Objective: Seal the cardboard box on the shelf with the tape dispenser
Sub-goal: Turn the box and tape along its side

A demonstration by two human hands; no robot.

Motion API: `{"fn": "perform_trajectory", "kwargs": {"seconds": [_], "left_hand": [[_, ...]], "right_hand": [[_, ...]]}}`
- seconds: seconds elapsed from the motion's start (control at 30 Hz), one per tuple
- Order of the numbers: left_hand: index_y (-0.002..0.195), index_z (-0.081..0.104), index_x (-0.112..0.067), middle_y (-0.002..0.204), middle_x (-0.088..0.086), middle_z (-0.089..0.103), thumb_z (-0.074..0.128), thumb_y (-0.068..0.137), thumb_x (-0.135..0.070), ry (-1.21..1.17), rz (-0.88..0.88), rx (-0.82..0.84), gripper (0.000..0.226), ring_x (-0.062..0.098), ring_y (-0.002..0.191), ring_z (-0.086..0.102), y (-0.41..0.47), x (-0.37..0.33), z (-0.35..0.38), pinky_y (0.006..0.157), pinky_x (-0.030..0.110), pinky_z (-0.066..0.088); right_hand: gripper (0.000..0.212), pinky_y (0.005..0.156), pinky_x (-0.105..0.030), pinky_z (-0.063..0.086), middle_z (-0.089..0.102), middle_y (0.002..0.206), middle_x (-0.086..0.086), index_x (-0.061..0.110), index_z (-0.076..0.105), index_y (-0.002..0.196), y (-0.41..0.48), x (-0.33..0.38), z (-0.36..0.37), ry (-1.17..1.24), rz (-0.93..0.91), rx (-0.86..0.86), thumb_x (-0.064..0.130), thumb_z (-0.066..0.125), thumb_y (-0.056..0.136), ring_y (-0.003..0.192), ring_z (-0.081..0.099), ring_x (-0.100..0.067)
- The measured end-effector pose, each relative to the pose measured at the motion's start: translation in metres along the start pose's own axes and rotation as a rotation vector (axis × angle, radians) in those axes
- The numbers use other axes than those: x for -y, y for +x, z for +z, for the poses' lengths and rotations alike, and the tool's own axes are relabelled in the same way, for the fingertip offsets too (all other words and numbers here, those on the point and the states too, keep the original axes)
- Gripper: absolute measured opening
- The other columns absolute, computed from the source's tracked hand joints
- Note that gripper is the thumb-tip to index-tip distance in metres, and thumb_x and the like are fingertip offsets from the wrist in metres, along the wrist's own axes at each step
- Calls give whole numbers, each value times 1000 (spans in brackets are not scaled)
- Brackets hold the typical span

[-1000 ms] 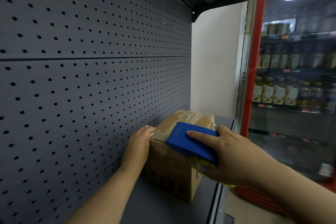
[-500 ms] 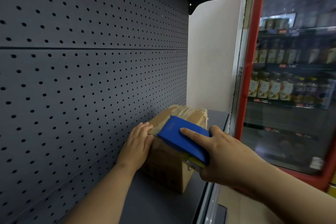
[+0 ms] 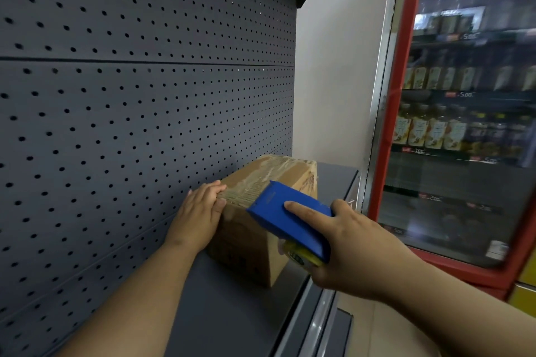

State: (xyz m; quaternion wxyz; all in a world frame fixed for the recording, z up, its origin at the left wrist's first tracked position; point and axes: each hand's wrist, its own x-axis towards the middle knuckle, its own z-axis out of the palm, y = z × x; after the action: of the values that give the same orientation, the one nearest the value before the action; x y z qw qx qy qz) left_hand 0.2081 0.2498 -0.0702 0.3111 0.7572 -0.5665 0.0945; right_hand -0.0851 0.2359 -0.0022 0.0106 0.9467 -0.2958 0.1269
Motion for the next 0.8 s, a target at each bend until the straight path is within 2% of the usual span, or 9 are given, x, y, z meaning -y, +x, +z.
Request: {"fn": "perform_trajectory", "kwargs": {"seconds": [0.2,0.23,0.33,0.53,0.6,0.7,0.8], "left_hand": [[138,39,-24,148,-7,37,-7,78,-69,126,-4,34,88,11,139,28,-3,-7,-7,117,32,1],[138,37,-25,149,-8,35,-6,80,-66,149,-13,46,84,11,141,26,-4,-8,-8,117,32,0],[142,32,-28,154,-9,27,11,95,-45,198,-63,100,54,11,145,14,-3,-13,-11,118,33,-4],[147,23,-30,158,-10,13,12,98,-43,306,-61,228,52,9,146,-1,0,-22,-31,118,32,-4],[147,24,-27,158,-9,14,17,98,-41,307,-79,256,51,14,147,3,1,-33,-39,118,33,3],[147,27,-23,155,-5,25,25,99,-33,235,-81,261,49,19,141,26,-1,-53,-46,112,31,24],[147,24,-28,156,1,25,24,99,-33,147,-121,264,48,20,143,22,-4,-72,-43,114,33,20]], "right_hand": [[91,90,-29,46,29,108,3,60,-15,130,-23,-16,-2,8,-22,40,52,58,78,94,41,-12],[91,89,-27,45,28,107,4,60,-16,130,-26,-18,-3,9,-23,51,51,59,78,94,41,-12],[92,86,-25,44,27,104,4,61,-19,129,-34,-24,-3,18,-18,79,52,58,78,90,40,-12],[89,88,-29,44,26,102,1,57,-15,132,-35,-24,-1,12,-41,55,51,56,79,88,38,-15],[89,88,-30,45,24,102,1,56,-14,133,-35,-24,4,29,-34,54,51,56,79,88,37,-15],[88,88,-30,46,26,104,0,54,-12,135,-36,-27,9,52,-17,53,50,56,80,89,37,-15],[85,87,-31,46,23,102,-1,52,-10,136,-38,-28,12,62,-11,35,50,55,81,89,36,-17]]}}
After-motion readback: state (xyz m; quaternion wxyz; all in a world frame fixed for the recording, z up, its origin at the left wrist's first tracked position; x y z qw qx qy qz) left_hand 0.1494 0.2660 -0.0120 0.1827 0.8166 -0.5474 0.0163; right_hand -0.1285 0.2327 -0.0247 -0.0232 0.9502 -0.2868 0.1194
